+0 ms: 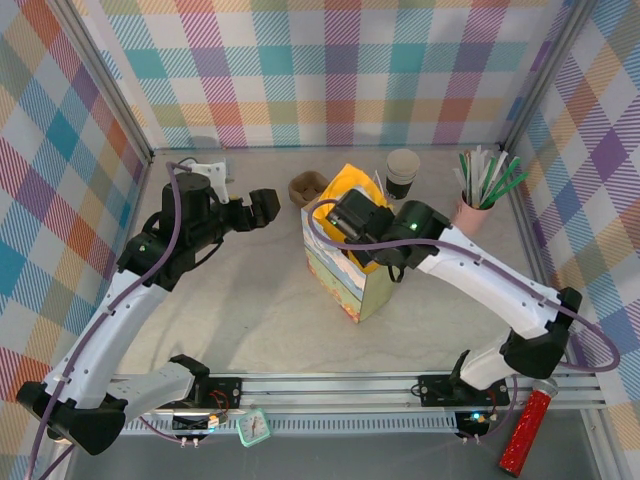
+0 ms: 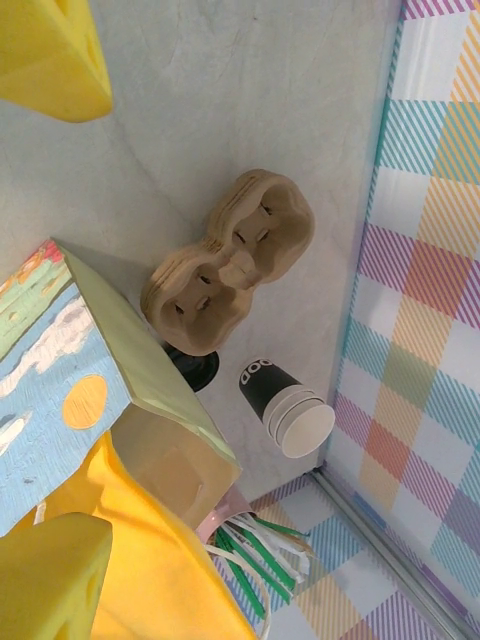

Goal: Pack the takeout coffee

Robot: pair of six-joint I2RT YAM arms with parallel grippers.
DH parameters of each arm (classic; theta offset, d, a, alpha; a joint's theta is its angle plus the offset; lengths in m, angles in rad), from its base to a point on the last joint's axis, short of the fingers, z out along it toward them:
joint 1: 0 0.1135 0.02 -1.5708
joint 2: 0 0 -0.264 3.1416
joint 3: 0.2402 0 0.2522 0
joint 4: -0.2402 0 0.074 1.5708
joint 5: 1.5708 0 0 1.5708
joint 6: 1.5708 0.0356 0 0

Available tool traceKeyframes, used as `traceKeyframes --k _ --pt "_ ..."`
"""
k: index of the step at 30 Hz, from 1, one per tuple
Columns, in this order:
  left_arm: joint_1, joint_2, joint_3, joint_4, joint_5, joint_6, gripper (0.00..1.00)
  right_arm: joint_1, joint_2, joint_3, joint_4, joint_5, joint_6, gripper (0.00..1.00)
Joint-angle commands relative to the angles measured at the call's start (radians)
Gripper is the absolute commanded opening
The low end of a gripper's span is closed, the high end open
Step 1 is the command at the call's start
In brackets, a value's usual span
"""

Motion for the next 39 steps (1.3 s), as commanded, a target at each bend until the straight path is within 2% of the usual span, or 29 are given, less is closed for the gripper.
traceKeyframes --k 1,7,12,13,14,15,17,24,27,30,32,36,39 --pt "-0.008 -0.02 -0.009 0.003 -0.013 -0.003 1.0 0.008 0.025 -0.024 -0.006 -0.077 0.046 0.02" --pt "-0.009 -0.023 -0.012 0.001 -0.016 -0.002 1.0 0.008 0.047 -0.058 0.03 -0.162 0.042 0.05" --pt "-0.009 -0.03 -0.016 -0.001 -0.017 -0.001 1.0 0.008 0.062 -0.087 0.041 -0.182 0.039 0.15" --pt "-0.008 -0.03 -0.015 -0.004 -0.019 -0.001 1.0 0.007 0.061 -0.085 0.04 -0.185 0.039 0.19" --pt "-0.009 -0.032 -0.014 -0.006 -0.02 -0.001 1.0 0.007 0.061 -0.08 0.035 -0.18 0.037 0.34" --pt "-0.009 -0.032 -0.014 -0.006 -0.02 -0.001 1.0 0.005 0.058 -0.074 0.031 -0.173 0.039 0.42" --pt "-0.009 -0.034 -0.013 -0.006 -0.02 -0.001 1.0 -0.009 0.045 -0.05 0.023 -0.172 0.032 0.51" --pt "-0.009 -0.032 -0.012 -0.006 -0.02 -0.004 1.0 -0.083 -0.03 0.042 0.029 -0.261 -0.006 0.55" --pt "-0.009 -0.032 -0.014 -0.008 -0.025 -0.005 1.0 -0.119 -0.057 0.07 0.034 -0.281 -0.007 0.65" --pt "-0.009 -0.027 -0.016 -0.012 -0.039 -0.005 1.0 -0.212 -0.111 0.048 0.082 -0.345 0.008 0.66" --pt "-0.009 -0.025 -0.021 -0.016 -0.07 -0.007 1.0 -0.3 -0.161 0.002 0.131 -0.36 0.04 0.82" --pt "-0.006 -0.018 -0.039 -0.044 -0.192 -0.009 1.0 -0.433 -0.255 -0.127 0.235 -0.329 0.071 0.98" --pt "0.007 -0.015 -0.067 -0.066 -0.306 -0.011 1.0 -0.542 -0.319 -0.255 0.317 -0.331 0.085 0.99"
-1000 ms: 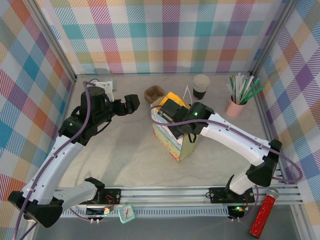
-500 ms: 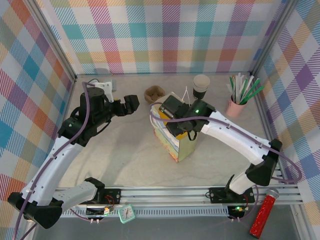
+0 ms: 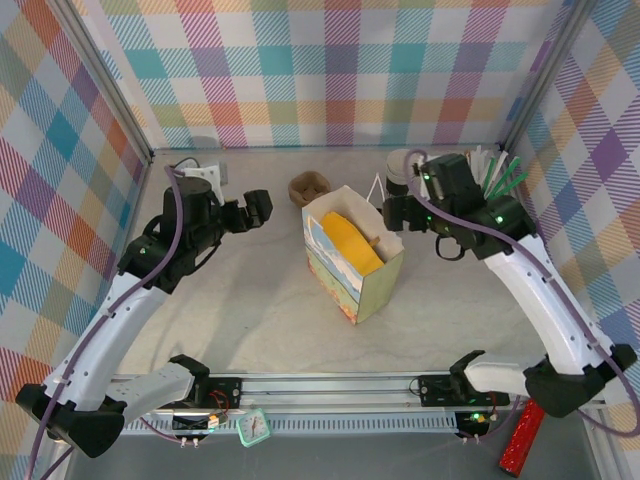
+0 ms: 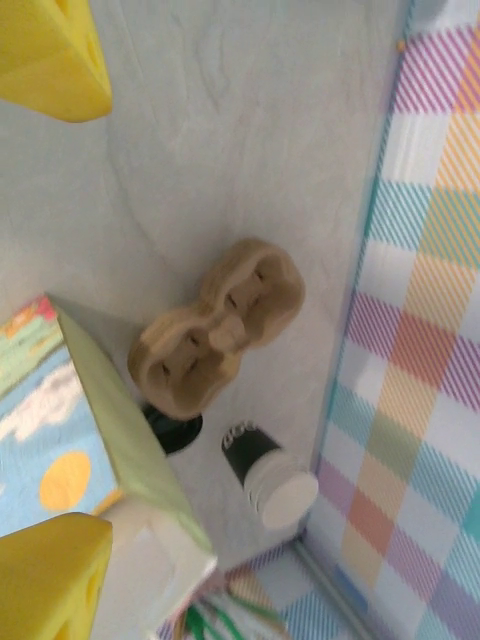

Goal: Pack the takeout coffee

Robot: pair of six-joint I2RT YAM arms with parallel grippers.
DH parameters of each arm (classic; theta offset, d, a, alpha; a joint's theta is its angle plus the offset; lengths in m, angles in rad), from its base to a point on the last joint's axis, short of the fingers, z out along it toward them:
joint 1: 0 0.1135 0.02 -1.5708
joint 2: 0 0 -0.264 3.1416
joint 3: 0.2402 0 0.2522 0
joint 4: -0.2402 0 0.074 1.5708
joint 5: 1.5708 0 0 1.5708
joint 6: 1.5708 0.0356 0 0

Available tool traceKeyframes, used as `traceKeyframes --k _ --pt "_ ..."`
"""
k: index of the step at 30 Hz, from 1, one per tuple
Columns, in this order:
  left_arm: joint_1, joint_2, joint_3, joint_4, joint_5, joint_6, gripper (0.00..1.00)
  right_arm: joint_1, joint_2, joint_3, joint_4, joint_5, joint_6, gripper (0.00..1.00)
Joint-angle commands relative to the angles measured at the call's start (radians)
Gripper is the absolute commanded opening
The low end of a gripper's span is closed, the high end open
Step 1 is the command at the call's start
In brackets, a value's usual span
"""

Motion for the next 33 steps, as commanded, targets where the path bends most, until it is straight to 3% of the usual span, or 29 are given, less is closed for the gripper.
traceKeyframes --k 1,5,11,18,20,24,33 --pt "0.015 0.0 -0.045 -0.047 -0.177 -0.016 1.0 -0.106 -0.051 -0.129 0.125 -0.021 0.041 0.99" --pt "0.071 0.004 -0.127 -0.048 -0.299 -0.027 1.0 -0.271 -0.092 -0.346 0.276 -0.071 0.081 0.99" --pt "0.167 -0.011 -0.288 0.008 -0.524 -0.02 1.0 -0.332 -0.145 -0.702 0.683 -0.067 -0.04 0.99" --pt "0.318 0.007 -0.523 0.286 -0.51 0.078 1.0 -0.407 0.023 -0.834 0.988 -0.056 -0.131 0.99" --pt "0.358 0.047 -0.567 0.391 -0.46 0.089 1.0 -0.408 0.089 -0.869 1.113 -0.038 -0.158 0.99" --pt "0.377 0.129 -0.659 0.643 -0.416 0.143 1.0 -0.408 0.185 -0.931 1.359 -0.058 -0.209 0.99" --pt "0.395 0.369 -0.768 1.161 -0.266 0.279 1.0 -0.448 0.293 -1.018 1.641 -0.125 -0.286 0.99"
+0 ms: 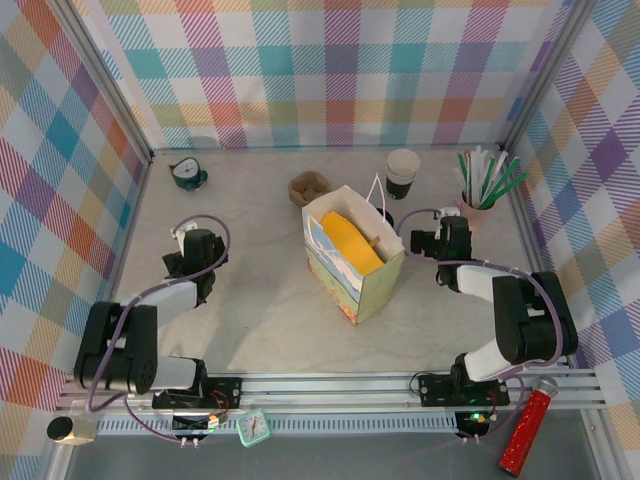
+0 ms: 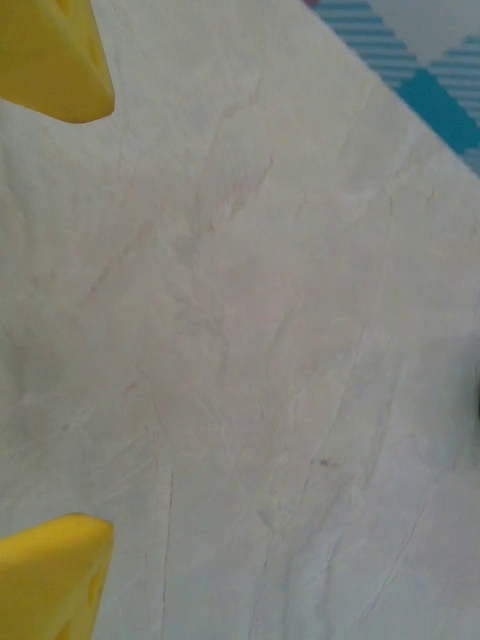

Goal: Pack the takeout coffee

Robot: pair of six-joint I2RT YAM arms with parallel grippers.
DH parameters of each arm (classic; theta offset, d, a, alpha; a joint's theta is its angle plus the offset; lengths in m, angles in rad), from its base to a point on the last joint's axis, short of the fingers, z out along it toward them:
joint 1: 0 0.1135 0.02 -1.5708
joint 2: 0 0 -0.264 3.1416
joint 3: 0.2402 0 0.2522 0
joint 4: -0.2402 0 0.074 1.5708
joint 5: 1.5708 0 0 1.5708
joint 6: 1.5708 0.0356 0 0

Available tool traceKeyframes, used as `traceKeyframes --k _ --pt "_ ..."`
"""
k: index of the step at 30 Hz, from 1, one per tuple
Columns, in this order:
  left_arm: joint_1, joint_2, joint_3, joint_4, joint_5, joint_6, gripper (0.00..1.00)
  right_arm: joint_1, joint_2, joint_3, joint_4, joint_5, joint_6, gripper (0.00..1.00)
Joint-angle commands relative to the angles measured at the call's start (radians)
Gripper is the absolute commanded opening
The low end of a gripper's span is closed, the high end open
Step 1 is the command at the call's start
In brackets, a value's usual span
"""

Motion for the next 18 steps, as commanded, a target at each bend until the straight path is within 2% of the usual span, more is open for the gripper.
traceKeyframes --k 1,3,5,6,7,8,10,18 --pt "0.023 0.048 -0.027 0.307 0.094 0.053 1.0 -0.037 -0.008 -0.065 0.237 -0.078 -0.023 0.99" --pt "0.026 0.108 -0.051 0.426 0.143 0.069 1.0 -0.058 -0.017 -0.12 0.323 -0.116 -0.011 0.99" --pt "0.015 0.12 -0.048 0.43 0.207 0.105 1.0 -0.064 0.023 -0.171 0.463 -0.125 -0.009 0.99" --pt "0.015 0.14 -0.064 0.478 0.234 0.112 1.0 -0.065 0.031 -0.18 0.49 -0.123 -0.011 0.99" --pt "0.014 0.163 -0.083 0.531 0.24 0.114 1.0 -0.065 0.013 -0.16 0.418 -0.125 -0.005 0.99" --pt "0.015 0.201 -0.106 0.621 0.244 0.126 1.0 -0.065 0.029 -0.149 0.425 -0.124 -0.008 0.99" --pt "0.014 0.186 -0.085 0.547 0.257 0.125 1.0 -0.076 0.023 -0.136 0.383 -0.153 -0.003 0.99" --pt "0.004 0.195 -0.082 0.56 0.247 0.135 1.0 -0.082 0.025 -0.133 0.381 -0.166 -0.001 0.99"
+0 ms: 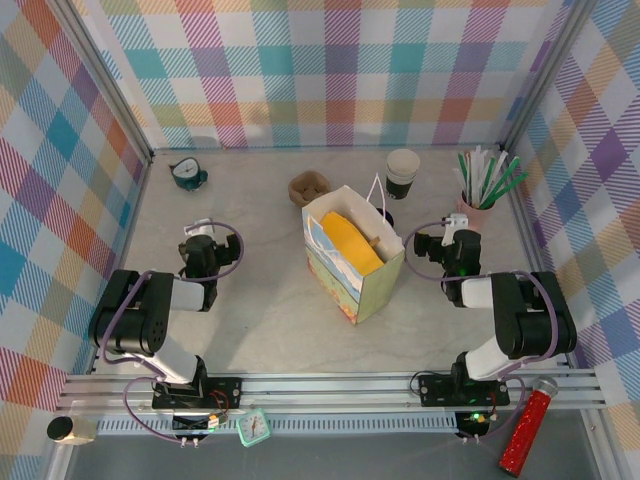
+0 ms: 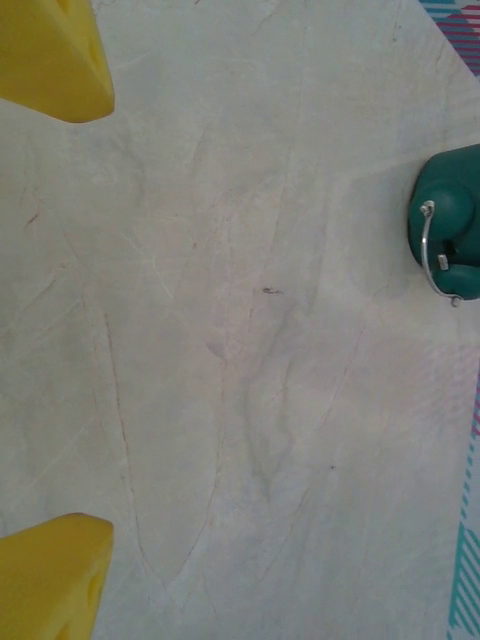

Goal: Pack the takeout coffee

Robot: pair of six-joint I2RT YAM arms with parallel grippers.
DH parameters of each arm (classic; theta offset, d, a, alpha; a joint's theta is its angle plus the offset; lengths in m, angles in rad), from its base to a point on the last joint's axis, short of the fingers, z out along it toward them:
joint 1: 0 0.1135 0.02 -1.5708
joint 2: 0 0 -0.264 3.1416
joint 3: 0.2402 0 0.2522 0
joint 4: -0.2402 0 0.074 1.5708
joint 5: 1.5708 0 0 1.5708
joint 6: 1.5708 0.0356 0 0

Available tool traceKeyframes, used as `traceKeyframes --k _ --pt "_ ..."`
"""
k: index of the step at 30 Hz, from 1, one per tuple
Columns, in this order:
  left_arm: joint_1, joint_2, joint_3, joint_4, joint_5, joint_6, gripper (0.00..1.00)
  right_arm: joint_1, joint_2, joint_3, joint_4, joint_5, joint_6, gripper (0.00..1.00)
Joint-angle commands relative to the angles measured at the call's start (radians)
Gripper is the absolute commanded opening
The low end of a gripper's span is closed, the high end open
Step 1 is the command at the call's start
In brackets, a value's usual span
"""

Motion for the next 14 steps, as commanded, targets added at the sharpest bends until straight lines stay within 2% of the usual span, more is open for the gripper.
traceKeyframes --k 1,14 --pt "-0.003 0.001 0.001 0.054 0.016 0.021 1.0 -0.009 0.002 0.017 0.041 -0.026 0.005 0.99" --pt "-0.013 0.004 0.009 0.043 0.005 0.033 1.0 -0.012 0.002 0.019 0.038 -0.033 0.007 0.99"
